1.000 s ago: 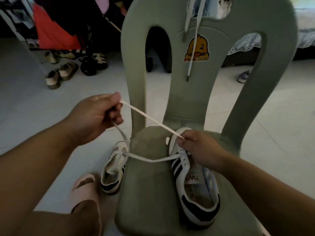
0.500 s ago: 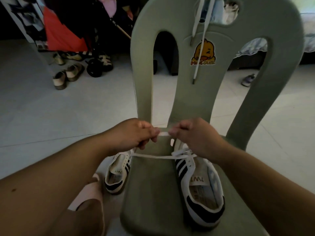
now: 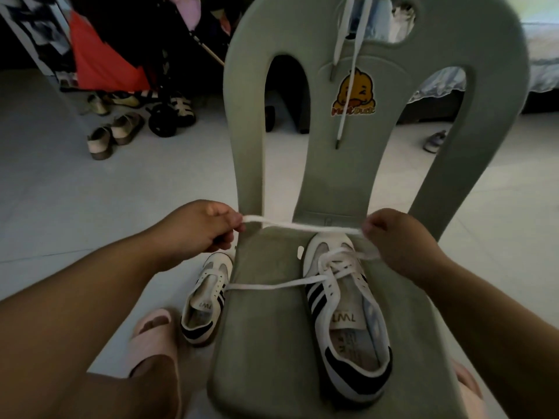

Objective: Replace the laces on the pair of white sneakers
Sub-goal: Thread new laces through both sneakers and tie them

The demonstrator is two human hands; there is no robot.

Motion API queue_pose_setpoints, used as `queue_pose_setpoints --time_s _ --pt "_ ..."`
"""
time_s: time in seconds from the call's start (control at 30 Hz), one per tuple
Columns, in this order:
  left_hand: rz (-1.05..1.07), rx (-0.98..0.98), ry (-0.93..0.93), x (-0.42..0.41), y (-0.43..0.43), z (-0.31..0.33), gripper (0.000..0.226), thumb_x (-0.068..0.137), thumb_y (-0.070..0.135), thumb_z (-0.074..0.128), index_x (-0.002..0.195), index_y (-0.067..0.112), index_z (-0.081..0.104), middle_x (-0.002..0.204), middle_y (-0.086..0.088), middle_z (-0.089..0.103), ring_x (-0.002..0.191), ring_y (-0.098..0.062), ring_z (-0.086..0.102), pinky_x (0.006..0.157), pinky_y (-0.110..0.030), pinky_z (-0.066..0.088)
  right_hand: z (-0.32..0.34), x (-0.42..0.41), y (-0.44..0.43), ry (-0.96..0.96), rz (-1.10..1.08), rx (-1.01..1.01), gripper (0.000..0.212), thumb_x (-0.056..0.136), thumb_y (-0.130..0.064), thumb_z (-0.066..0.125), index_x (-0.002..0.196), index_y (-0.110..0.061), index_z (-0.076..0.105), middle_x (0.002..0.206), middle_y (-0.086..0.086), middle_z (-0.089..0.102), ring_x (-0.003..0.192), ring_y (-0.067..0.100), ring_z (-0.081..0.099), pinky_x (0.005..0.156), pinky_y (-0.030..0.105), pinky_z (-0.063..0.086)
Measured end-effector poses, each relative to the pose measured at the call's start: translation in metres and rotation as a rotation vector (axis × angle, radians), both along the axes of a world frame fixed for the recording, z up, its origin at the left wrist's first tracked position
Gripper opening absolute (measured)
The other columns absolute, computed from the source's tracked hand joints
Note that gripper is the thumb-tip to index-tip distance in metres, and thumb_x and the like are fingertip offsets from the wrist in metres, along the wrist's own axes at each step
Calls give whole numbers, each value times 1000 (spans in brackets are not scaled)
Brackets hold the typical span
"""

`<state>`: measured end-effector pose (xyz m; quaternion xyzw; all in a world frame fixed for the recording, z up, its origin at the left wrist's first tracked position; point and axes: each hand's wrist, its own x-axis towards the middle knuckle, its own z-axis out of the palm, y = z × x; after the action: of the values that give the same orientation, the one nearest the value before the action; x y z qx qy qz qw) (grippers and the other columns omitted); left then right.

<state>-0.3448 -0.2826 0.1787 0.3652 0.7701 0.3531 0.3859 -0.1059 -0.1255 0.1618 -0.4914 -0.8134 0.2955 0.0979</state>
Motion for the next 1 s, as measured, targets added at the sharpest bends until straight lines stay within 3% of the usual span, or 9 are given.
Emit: queue_pose_setpoints --time_s 0.13,0.2,0.3,0.43,0.5,0.57,0.67,0.87,1.0 --pt "-207 -25 131 31 11 6 22 95 29 52 80 25 68 59 7 63 55 0 59 64 -19 49 21 -27 -36 150 363 -165 35 97 -33 48 132 -34 51 102 -21 59 71 -5 57 60 9 46" --pt "-252 -14 163 44 17 8 21 93 30 56 75 26 66 60 8 64 55 1 60 59 -15 47 22 -40 -49 159 469 -212 29 96 -37 49 123 -37 59 107 -21 64 90 -6 60 76 12 48" --pt "-217 -2 145 50 21 9 19 90 29 60 74 21 66 57 8 65 54 -2 62 58 -18 48 18 -46 -54 152 374 -207 18 92 -41 56 96 -31 71 83 -9 71 77 11 67 75 33 56" --pt "-53 73 -390 50 19 18 25 93 28 53 87 9 67 58 3 62 52 -9 58 53 -23 48 22 -37 -48 340 224 -348 20 92 -30 59 77 -22 68 59 -12 64 51 -5 52 53 14 42" --pt "27 151 -700 49 19 22 28 95 16 41 88 10 67 63 0 63 53 -11 58 48 -21 46 26 -33 -46 457 193 -469 19 95 -26 54 83 -20 68 62 -10 63 59 2 54 61 17 43" --pt "55 179 -804 50 21 20 36 92 2 32 95 11 67 68 0 64 53 -11 58 44 -21 46 27 -30 -45 519 191 -550 19 96 -23 50 88 -20 68 66 -5 62 68 14 54 68 27 45" --pt "-33 163 -693 60 27 15 35 96 3 39 106 17 68 73 5 62 59 -8 56 46 -21 45 29 -28 -46 594 167 -648 21 97 -19 48 91 -15 68 65 0 58 70 20 51 73 34 42" --pt "-104 212 -546 72 35 13 29 94 24 49 85 35 74 72 13 61 68 -9 43 56 -23 41 27 -21 -42 592 134 -735 23 97 -19 48 90 -8 67 63 0 55 69 19 51 79 38 43" --pt "-176 203 -527 78 40 12 17 87 30 54 76 29 67 71 10 60 68 -6 51 53 -21 41 24 -16 -41 580 142 -747 22 97 -18 48 88 -8 65 64 1 55 69 18 52 82 38 45"
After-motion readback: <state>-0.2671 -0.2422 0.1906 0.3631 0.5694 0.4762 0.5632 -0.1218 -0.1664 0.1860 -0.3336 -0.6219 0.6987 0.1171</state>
